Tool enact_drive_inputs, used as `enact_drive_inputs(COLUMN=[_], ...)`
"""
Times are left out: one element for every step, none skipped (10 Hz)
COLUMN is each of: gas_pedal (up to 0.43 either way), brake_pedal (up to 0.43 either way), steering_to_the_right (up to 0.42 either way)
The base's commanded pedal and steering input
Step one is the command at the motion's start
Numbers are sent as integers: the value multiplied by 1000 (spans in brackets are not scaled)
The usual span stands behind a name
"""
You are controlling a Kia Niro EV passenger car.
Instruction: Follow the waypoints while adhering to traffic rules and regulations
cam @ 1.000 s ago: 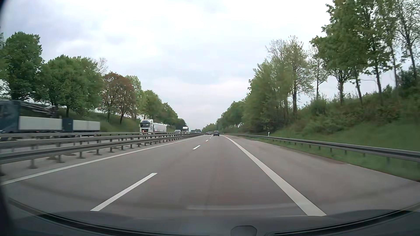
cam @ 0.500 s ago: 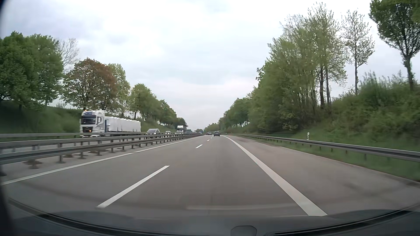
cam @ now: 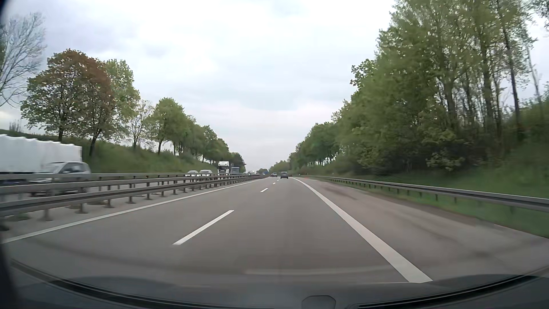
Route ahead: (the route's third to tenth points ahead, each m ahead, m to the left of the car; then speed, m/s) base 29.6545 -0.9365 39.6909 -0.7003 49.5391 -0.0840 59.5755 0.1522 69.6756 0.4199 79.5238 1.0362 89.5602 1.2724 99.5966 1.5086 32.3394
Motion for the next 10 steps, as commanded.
enact_drive_inputs(gas_pedal=[350, 350, 350, 350, 350, 350, 350, 350, 350, 350], brake_pedal=[0, 0, 0, 0, 0, 0, 0, 0, 0, 0], steering_to_the_right=[-5, -5, -5, -5, -5, -5, -5, -5, -5, -5])
